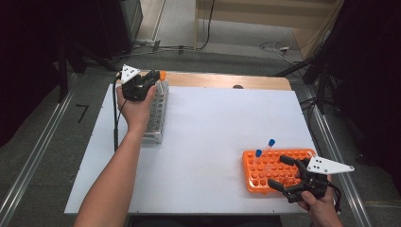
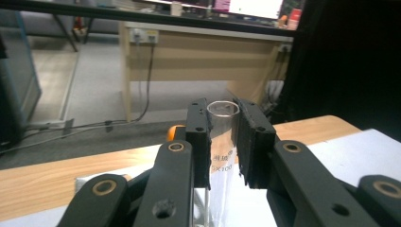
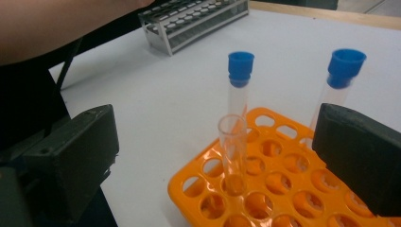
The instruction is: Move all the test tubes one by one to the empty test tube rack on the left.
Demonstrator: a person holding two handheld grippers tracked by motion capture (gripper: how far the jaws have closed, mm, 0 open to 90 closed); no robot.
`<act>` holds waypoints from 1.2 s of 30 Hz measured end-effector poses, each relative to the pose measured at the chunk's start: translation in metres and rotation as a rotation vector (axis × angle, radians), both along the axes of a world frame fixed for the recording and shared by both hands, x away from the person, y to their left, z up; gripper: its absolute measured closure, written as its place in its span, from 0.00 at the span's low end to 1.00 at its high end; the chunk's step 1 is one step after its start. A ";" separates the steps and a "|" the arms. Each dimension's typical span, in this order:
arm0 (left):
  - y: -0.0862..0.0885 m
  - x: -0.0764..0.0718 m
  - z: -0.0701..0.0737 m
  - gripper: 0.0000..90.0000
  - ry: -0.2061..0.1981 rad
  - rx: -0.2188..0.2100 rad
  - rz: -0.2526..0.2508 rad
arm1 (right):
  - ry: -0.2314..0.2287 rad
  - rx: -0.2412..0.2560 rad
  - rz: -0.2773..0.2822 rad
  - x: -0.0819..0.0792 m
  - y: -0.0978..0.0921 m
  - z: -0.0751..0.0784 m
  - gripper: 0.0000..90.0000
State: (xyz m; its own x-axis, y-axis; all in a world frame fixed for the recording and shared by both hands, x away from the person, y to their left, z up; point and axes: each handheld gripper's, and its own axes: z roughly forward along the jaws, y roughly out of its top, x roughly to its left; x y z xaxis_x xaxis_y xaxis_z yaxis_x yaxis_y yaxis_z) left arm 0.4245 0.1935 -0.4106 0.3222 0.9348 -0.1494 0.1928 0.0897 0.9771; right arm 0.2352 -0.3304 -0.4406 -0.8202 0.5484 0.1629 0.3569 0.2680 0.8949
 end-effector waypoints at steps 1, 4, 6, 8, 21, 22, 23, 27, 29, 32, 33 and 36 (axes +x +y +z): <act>0.000 0.002 -0.002 0.86 0.001 -0.004 0.004 | 0.000 -0.001 -0.005 0.000 -0.001 -0.001 0.02; -0.001 0.007 -0.006 0.86 -0.002 0.002 0.022 | 0.007 0.003 -0.009 0.001 -0.003 -0.002 0.02; -0.002 0.011 -0.007 0.86 -0.005 -0.003 0.031 | 0.008 -0.001 -0.008 0.002 -0.003 -0.003 0.02; -0.003 0.014 -0.008 0.86 -0.008 0.000 0.034 | 0.010 -0.003 -0.004 0.001 -0.002 -0.004 0.02; -0.011 0.023 -0.019 0.86 0.066 0.087 0.057 | 0.019 -0.020 -0.007 0.003 -0.003 -0.008 0.02; -0.011 0.024 -0.019 0.86 0.076 0.091 0.054 | 0.020 -0.022 -0.006 0.003 -0.002 -0.008 0.02; -0.011 0.024 -0.019 0.86 0.087 0.093 0.050 | 0.022 -0.022 -0.007 0.003 -0.002 -0.008 0.02; -0.011 0.025 -0.018 0.85 0.121 0.089 0.042 | 0.029 -0.028 -0.009 0.004 -0.001 -0.010 0.02; -0.011 0.024 -0.017 0.83 0.134 0.072 0.025 | 0.033 -0.036 -0.013 0.004 -0.001 -0.011 0.02; -0.010 0.023 -0.015 0.75 0.146 0.051 0.019 | 0.040 -0.051 -0.020 0.006 -0.001 -0.013 0.04; -0.010 0.022 -0.015 0.72 0.150 0.036 0.017 | 0.045 -0.057 -0.022 0.006 -0.001 -0.014 0.05; -0.010 0.020 -0.013 0.62 0.159 0.038 0.005 | 0.051 -0.059 -0.009 0.007 -0.002 -0.017 0.13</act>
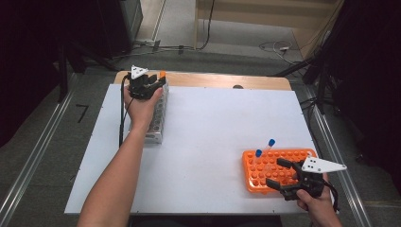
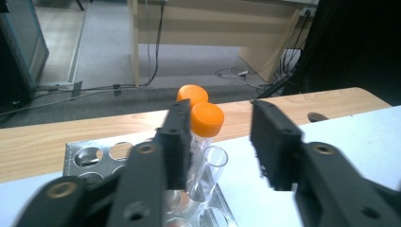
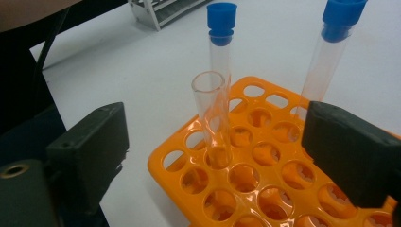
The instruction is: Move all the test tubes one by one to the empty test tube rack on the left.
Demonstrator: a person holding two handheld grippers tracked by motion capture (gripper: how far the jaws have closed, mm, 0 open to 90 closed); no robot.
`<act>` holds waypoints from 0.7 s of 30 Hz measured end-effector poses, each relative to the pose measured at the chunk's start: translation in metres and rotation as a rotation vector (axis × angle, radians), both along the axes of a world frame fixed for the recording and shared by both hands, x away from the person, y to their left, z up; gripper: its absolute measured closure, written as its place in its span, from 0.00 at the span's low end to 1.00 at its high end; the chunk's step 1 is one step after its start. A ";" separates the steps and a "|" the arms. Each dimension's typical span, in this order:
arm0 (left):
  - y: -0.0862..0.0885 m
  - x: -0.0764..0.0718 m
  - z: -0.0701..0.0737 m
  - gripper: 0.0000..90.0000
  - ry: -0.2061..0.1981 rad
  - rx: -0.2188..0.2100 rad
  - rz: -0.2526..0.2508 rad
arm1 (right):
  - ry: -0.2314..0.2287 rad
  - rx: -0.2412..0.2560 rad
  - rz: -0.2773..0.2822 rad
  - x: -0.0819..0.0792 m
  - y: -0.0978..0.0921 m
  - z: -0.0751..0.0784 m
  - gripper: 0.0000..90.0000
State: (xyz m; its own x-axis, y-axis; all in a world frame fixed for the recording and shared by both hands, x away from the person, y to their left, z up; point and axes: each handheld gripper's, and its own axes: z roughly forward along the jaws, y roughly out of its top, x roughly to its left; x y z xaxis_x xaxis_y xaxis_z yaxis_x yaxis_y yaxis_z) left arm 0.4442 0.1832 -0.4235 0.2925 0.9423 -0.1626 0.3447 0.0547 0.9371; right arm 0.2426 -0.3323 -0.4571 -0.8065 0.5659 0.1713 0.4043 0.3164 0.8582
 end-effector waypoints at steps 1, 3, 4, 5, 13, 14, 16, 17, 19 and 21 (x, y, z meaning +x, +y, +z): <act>0.000 -0.001 0.001 0.59 0.003 -0.001 -0.004 | -0.004 -0.004 -0.004 0.000 0.000 -0.001 0.17; -0.001 -0.004 0.003 0.53 0.005 -0.013 -0.014 | 0.000 -0.001 -0.002 0.001 -0.001 -0.002 0.23; -0.001 -0.006 0.004 0.49 0.001 -0.017 -0.017 | 0.002 -0.004 -0.007 0.002 0.000 -0.003 0.25; -0.002 -0.009 0.005 0.46 0.000 -0.024 -0.026 | 0.008 -0.007 -0.015 0.002 0.001 -0.004 0.28; -0.009 -0.034 0.012 0.21 -0.020 -0.060 -0.089 | 0.033 -0.034 -0.047 0.006 0.007 -0.014 0.44; -0.010 -0.037 0.012 0.19 -0.018 -0.064 -0.098 | 0.033 -0.039 -0.054 0.006 0.009 -0.015 0.46; -0.012 -0.046 0.012 0.14 -0.017 -0.070 -0.122 | 0.035 -0.046 -0.061 0.006 0.011 -0.016 0.50; -0.012 -0.050 0.012 0.13 -0.017 -0.070 -0.131 | 0.034 -0.049 -0.058 0.006 0.012 -0.016 0.52; -0.014 -0.058 0.012 0.10 -0.021 -0.078 -0.143 | 0.038 -0.057 -0.057 0.006 0.014 -0.018 0.54; -0.016 -0.067 0.012 0.09 -0.027 -0.081 -0.158 | 0.041 -0.062 -0.056 0.006 0.015 -0.019 0.56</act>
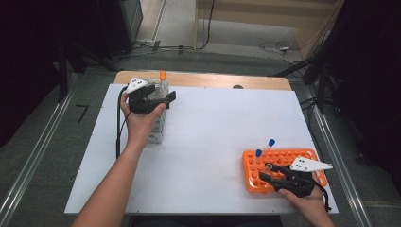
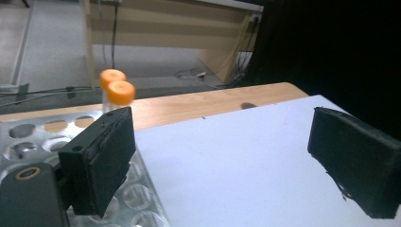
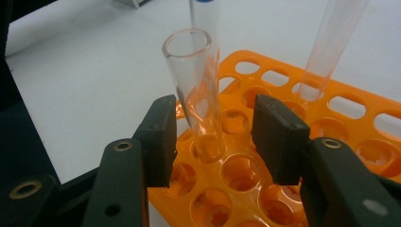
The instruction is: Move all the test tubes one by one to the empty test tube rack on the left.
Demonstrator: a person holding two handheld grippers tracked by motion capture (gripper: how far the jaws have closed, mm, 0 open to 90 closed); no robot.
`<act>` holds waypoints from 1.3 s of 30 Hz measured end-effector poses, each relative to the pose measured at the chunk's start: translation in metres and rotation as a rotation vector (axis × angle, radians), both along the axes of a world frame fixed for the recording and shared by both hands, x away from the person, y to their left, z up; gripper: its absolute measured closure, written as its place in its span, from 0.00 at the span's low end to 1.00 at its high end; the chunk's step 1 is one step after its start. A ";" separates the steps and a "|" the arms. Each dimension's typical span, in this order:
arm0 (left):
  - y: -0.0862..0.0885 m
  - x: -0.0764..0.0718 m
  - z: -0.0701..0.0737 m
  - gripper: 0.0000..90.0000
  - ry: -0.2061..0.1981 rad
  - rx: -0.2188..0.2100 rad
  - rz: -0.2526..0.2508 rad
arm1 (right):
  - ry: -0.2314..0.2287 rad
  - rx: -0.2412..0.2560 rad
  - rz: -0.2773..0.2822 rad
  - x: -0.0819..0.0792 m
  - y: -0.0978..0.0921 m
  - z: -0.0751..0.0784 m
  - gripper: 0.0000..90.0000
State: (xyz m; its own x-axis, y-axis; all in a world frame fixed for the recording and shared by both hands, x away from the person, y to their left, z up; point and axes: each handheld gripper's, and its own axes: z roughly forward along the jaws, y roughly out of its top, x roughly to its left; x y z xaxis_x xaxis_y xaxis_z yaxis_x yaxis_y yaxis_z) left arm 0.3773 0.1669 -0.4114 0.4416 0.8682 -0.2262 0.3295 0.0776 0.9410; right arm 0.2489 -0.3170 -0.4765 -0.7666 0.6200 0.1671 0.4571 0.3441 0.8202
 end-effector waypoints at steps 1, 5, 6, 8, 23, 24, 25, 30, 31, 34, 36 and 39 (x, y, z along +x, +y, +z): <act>-0.001 -0.004 0.000 0.07 0.000 0.002 -0.005 | 0.002 -0.002 0.003 0.000 0.000 -0.001 0.58; -0.007 -0.023 -0.001 0.03 -0.004 0.014 -0.033 | -0.001 -0.004 0.001 0.000 0.001 -0.002 0.63; -0.008 -0.026 -0.001 0.02 -0.004 0.013 -0.039 | -0.001 -0.009 0.000 0.000 0.001 -0.002 0.64; -0.010 -0.035 -0.001 0.01 -0.005 0.012 -0.045 | -0.007 -0.014 0.002 0.000 0.002 -0.003 0.66; -0.031 -0.085 -0.008 0.00 0.016 0.008 -0.135 | -0.046 -0.032 0.007 -0.002 0.006 -0.004 0.82; -0.032 -0.087 -0.008 0.00 0.014 0.006 -0.143 | -0.043 -0.023 0.005 -0.002 0.005 -0.003 0.82; -0.034 -0.089 -0.007 0.00 0.014 0.004 -0.149 | -0.046 -0.013 0.007 -0.003 0.005 -0.001 0.82; -0.043 -0.099 -0.009 0.00 0.017 0.010 -0.187 | -0.085 0.013 -0.008 -0.008 0.002 0.013 0.82; -0.045 -0.102 -0.009 0.00 0.018 0.008 -0.192 | -0.085 0.027 -0.005 -0.008 0.001 0.016 0.82; -0.052 -0.108 -0.010 0.00 0.021 0.018 -0.215 | -0.096 0.050 0.007 -0.012 0.001 0.024 0.82; -0.058 -0.112 -0.010 0.00 0.019 0.024 -0.235 | -0.100 0.065 0.024 -0.015 0.004 0.028 0.82; -0.068 -0.117 -0.009 0.00 0.015 0.034 -0.269 | -0.100 0.063 0.053 -0.019 0.012 0.032 0.82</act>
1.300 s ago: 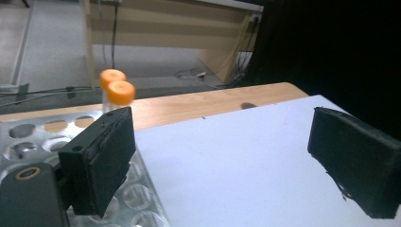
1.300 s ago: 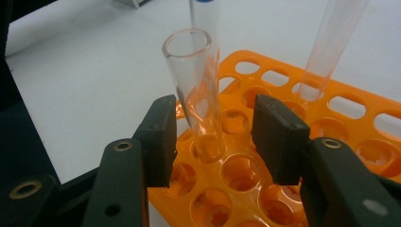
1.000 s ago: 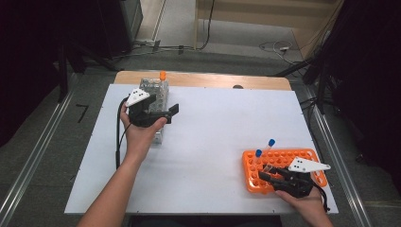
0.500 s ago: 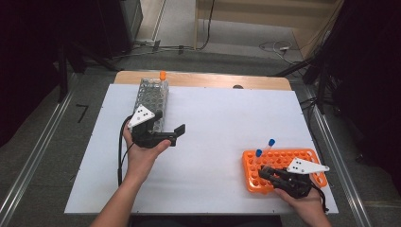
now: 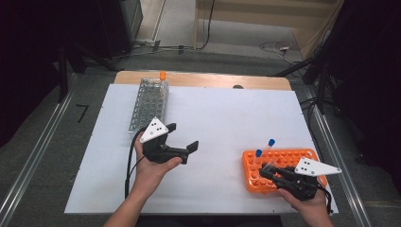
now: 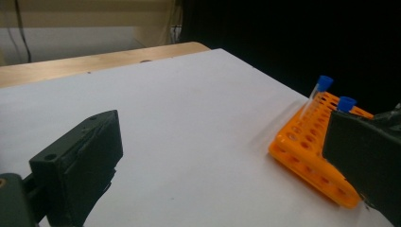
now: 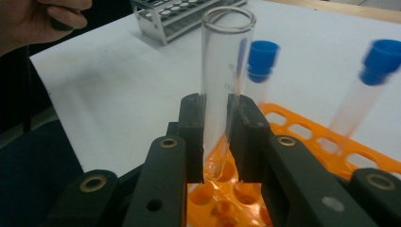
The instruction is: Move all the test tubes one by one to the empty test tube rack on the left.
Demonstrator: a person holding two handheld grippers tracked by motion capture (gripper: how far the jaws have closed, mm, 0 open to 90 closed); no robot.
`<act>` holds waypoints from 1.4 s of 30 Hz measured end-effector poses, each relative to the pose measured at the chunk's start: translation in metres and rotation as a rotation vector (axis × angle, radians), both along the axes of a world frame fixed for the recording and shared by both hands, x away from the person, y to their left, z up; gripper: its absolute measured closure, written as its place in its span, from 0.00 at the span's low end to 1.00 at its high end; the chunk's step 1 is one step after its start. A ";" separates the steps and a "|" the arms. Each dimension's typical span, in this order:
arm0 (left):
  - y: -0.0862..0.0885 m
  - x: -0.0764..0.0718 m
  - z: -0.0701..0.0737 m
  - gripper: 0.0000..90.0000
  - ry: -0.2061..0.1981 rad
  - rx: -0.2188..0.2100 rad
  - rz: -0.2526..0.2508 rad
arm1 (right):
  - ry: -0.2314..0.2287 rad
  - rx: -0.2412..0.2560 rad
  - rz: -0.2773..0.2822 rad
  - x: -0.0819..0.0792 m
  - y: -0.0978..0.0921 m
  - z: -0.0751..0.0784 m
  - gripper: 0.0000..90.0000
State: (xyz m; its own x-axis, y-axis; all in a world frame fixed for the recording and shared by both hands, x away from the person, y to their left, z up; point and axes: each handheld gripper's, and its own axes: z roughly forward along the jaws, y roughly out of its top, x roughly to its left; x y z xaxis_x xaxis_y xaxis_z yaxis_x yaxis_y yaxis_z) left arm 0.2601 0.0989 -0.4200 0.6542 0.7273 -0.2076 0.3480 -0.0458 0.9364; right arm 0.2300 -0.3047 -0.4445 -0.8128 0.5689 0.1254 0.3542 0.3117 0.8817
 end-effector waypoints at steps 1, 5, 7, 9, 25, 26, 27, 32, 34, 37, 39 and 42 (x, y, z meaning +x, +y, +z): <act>-0.003 -0.001 0.000 0.00 -0.001 -0.001 -0.012 | -0.001 -0.001 0.007 -0.001 0.003 0.001 0.82; -0.018 -0.006 0.001 0.00 -0.002 0.002 -0.062 | 0.003 -0.004 0.028 -0.001 0.016 0.002 0.82; -0.025 -0.009 0.001 0.00 0.002 0.002 -0.093 | 0.006 -0.010 0.033 -0.001 0.022 0.001 0.82; -0.033 -0.011 0.001 0.01 0.001 0.003 -0.119 | 0.011 -0.015 0.039 0.000 0.029 0.001 0.82; -0.085 -0.022 -0.009 0.44 0.011 0.000 -0.408 | 0.039 -0.045 0.090 0.003 0.072 -0.006 0.82; -0.088 -0.022 -0.009 0.47 0.016 -0.007 -0.415 | 0.038 -0.047 0.097 0.003 0.073 -0.006 0.82; -0.090 -0.021 -0.010 0.50 0.016 -0.006 -0.419 | 0.038 -0.047 0.102 0.002 0.074 -0.006 0.82; -0.097 -0.020 -0.010 0.64 0.021 -0.003 -0.445 | 0.042 -0.044 0.117 0.002 0.076 -0.006 0.82; -0.100 -0.021 -0.011 0.68 0.020 0.010 -0.455 | 0.050 -0.045 0.125 0.003 0.076 -0.006 0.82; -0.104 -0.021 -0.014 0.75 0.023 0.031 -0.466 | 0.051 -0.044 0.135 0.003 0.077 -0.006 0.82; -0.105 -0.020 -0.015 0.78 0.029 0.031 -0.455 | 0.051 -0.044 0.138 0.002 0.078 -0.006 0.82; -0.104 -0.020 -0.015 0.82 0.028 0.025 -0.455 | 0.051 -0.046 0.139 0.002 0.079 -0.006 0.82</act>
